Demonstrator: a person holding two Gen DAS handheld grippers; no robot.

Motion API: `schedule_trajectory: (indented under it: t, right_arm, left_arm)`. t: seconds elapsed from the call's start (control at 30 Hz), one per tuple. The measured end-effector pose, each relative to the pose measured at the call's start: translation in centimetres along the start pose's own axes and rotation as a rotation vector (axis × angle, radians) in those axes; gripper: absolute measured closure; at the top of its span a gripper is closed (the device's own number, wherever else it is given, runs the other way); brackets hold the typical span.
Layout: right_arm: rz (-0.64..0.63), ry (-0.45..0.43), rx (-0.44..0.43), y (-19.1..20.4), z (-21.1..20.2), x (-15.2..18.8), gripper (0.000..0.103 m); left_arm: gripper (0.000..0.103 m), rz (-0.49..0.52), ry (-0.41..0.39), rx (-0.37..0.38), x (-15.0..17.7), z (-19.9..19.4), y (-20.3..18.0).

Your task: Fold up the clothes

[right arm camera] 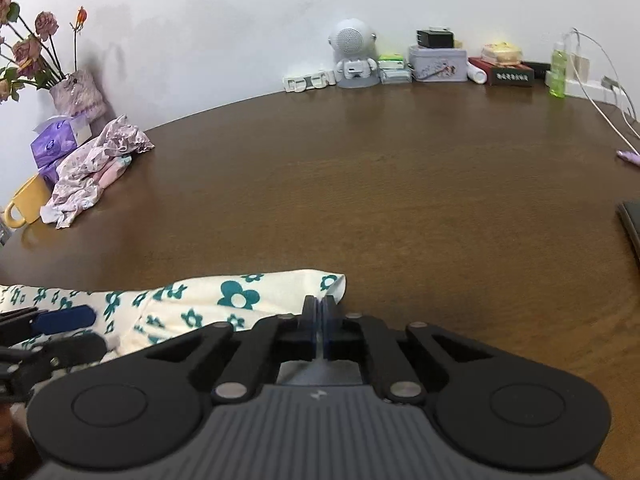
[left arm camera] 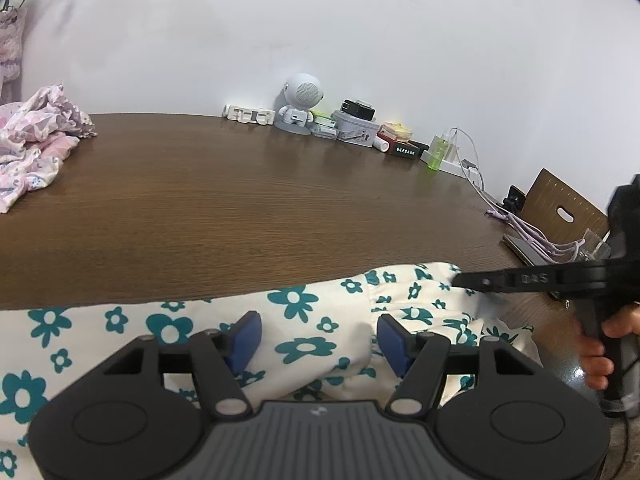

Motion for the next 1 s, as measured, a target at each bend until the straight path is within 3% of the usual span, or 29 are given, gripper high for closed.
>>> schedule_trajectory:
  t: [0.53, 0.77, 0.9, 1.0]
  right_arm:
    - [-0.028, 0.009, 0.058, 0.2, -1.5, 1.3, 0.099]
    - [0.106, -0.071, 0.003, -1.0, -3.6, 0.3, 0.093]
    - [0.042, -0.112, -0.053, 1.3, -3.3, -0.9, 0.06]
    - [-0.012, -0.1, -0.06, 2.8, -2.2, -1.1, 0.059]
  left_arm:
    - [0.039, 0.006, -0.006, -0.002, -0.1, 0.1, 0.1]
    - [0.034, 0.009, -0.006, 0.006, 0.1, 0.0, 0.0]
    - [0.033, -0.011, -0.015, 0.019, 0.1, -0.2, 0.2]
    - [0.033, -0.036, -0.037, 0.02, -0.3, -0.8, 0.3]
Point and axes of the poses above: each gripper's, at about its wrist camera, not at the fingertips, and z roughly the way its jaws point, y to its left, x to its underside, the point moved 4 cm from there along z, roughly the way its jaws point, and after that the axes turned 4 degrees about x, right-handed, at the moved point
